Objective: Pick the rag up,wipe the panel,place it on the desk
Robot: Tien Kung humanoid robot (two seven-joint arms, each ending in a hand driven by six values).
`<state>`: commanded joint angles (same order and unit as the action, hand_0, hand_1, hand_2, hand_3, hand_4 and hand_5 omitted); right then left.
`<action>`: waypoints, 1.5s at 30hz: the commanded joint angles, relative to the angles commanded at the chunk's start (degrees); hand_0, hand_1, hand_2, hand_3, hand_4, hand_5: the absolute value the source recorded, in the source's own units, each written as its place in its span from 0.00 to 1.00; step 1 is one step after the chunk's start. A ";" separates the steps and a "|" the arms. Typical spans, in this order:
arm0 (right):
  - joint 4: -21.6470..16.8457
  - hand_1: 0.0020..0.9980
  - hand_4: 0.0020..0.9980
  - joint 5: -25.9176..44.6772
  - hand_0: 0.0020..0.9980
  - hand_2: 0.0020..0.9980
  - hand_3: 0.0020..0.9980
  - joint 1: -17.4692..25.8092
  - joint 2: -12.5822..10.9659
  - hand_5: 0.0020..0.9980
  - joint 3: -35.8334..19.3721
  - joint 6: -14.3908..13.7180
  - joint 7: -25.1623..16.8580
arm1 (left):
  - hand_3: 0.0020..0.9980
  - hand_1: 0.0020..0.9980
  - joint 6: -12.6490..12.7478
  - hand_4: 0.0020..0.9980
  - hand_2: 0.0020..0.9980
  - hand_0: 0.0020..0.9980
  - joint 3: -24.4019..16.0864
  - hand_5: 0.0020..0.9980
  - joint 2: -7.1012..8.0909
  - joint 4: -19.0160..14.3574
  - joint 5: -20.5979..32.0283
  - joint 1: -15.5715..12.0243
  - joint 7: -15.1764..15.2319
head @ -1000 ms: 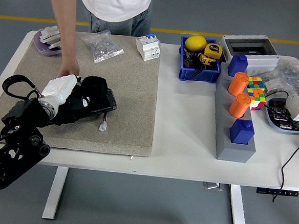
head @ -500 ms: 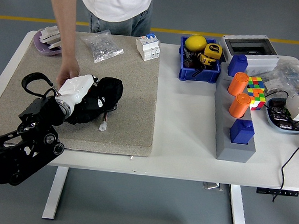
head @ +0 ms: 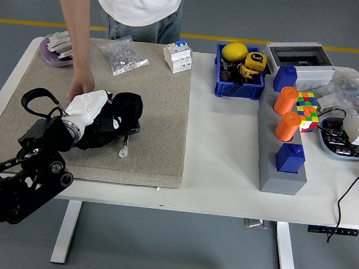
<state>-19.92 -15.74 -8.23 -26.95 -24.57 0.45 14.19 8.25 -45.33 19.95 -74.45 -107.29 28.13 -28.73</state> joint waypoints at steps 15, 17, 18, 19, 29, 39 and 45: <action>0.06 0.62 1.00 -0.27 0.75 0.64 0.62 0.39 -0.13 0.63 -0.59 -0.06 -0.05 | 0.53 0.15 -0.20 0.22 0.54 0.20 -3.10 0.00 4.16 -1.90 -1.23 -4.14 -0.21; 0.07 0.62 1.00 -0.31 0.75 0.64 0.62 0.45 -0.16 0.63 -0.63 -0.06 -0.05 | 0.53 0.15 -0.08 0.22 0.54 0.20 -3.80 0.00 4.50 -2.13 -1.56 -4.87 -0.20; 0.08 0.62 1.00 -0.30 0.75 0.64 0.62 0.46 -0.17 0.63 -0.64 -0.06 -0.05 | 0.53 0.15 -0.06 0.22 0.54 0.20 -4.21 0.00 4.64 -2.26 -1.75 -5.21 -0.22; 0.09 0.62 1.00 -0.30 0.75 0.64 0.62 0.47 -0.18 0.63 -0.64 -0.06 -0.04 | 0.53 0.15 -0.05 0.22 0.54 0.20 -4.52 0.00 4.75 -2.37 -1.87 -5.47 -0.23; 0.12 0.62 1.00 -0.52 0.75 0.64 0.62 0.63 -0.19 0.63 -1.01 -0.07 -0.04 | 0.53 0.15 0.07 0.22 0.54 0.20 -8.36 0.00 6.54 -3.63 -3.05 -9.21 -0.26; 0.17 0.62 1.00 -0.61 0.75 0.64 0.62 0.95 -0.12 0.63 -1.35 -0.04 -0.03 | 0.53 0.15 0.61 0.22 0.54 0.20 -14.79 0.00 7.27 -5.25 -5.54 -14.10 -0.51; 0.08 0.62 1.00 -0.94 0.75 0.64 0.62 0.78 -0.17 0.63 -1.58 -0.13 -0.03 | 0.53 0.15 0.58 0.22 0.54 0.20 -16.20 0.00 8.08 -4.81 -5.58 -15.09 -0.51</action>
<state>-19.84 -16.68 -7.46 -27.12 -26.15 0.32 14.16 8.84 -61.53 28.03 -79.26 -112.88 13.03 -29.25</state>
